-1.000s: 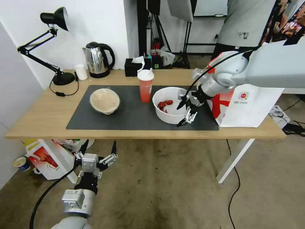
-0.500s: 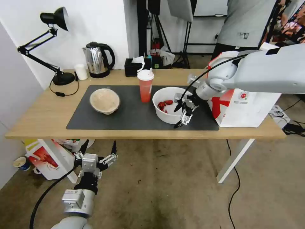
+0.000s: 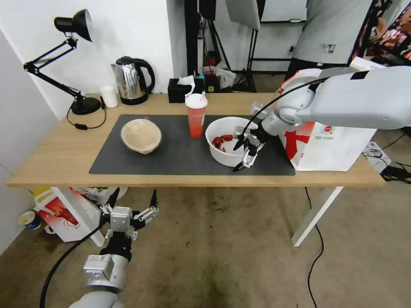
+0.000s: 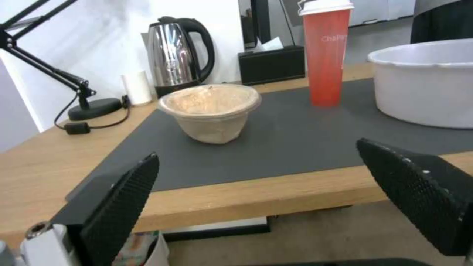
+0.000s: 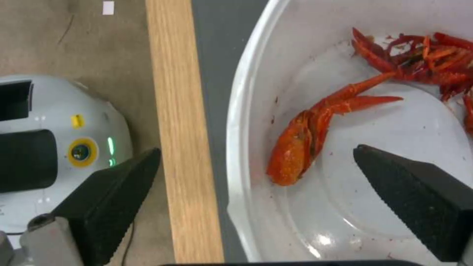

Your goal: Pick up the trash from the table and place it into the takeout bag.

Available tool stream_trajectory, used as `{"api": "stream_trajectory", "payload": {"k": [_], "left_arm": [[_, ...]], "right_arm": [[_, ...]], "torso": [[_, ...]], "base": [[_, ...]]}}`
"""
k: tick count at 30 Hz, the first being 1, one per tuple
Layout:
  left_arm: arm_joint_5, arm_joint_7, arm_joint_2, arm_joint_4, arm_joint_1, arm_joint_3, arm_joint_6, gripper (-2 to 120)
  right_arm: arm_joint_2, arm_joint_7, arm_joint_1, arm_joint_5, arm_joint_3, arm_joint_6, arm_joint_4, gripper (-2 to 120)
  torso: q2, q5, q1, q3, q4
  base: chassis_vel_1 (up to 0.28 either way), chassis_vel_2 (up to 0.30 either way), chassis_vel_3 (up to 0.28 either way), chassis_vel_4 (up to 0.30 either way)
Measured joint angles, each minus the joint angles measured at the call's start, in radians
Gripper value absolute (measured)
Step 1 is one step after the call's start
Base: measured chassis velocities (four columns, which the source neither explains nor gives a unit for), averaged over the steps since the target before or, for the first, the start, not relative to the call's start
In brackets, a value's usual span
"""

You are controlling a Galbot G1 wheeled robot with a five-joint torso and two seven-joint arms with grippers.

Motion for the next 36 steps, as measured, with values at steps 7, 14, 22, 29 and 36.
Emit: {"api": "stream_trajectory", "payload": {"k": [7, 14, 22, 29, 36], "left_arm": [[0.0, 0.0, 0.0, 0.0, 0.0, 0.0, 0.0, 100], [0.0, 0.0, 0.0, 0.0, 0.0, 0.0, 0.0, 100], [0.0, 0.0, 0.0, 0.0, 0.0, 0.0, 0.0, 100], [0.0, 0.0, 0.0, 0.0, 0.0, 0.0, 0.0, 100], [0.0, 0.0, 0.0, 0.0, 0.0, 0.0, 0.0, 100]], "right_arm": [[-0.003, -0.008, -0.011, -0.001, 0.011, 0.0, -0.014, 86], [0.004, -0.017, -0.016, 0.0, 0.013, 0.0, -0.02, 61], [0.006, -0.024, -0.026, 0.001, 0.01, 0.0, -0.025, 30], [0.005, -0.034, -0.028, 0.002, 0.01, -0.001, -0.028, 7], [0.016, -0.043, -0.031, 0.003, 0.014, -0.006, -0.019, 0]], "torso": [[0.0, 0.0001, 0.0, 0.0, -0.0001], [0.0, 0.0002, 0.0, 0.0, 0.0], [0.0, 0.0002, 0.0, 0.0, -0.0001], [0.0, 0.0001, 0.0, 0.0, -0.0001], [0.0, 0.0002, 0.0, 0.0, 0.0]], "base": [[0.0, 0.0, 0.0, 0.0], [0.0, 0.0, 0.0, 0.0], [0.0, 0.0, 0.0, 0.0], [0.0, 0.0, 0.0, 0.0], [0.0, 0.0, 0.0, 0.0]]}}
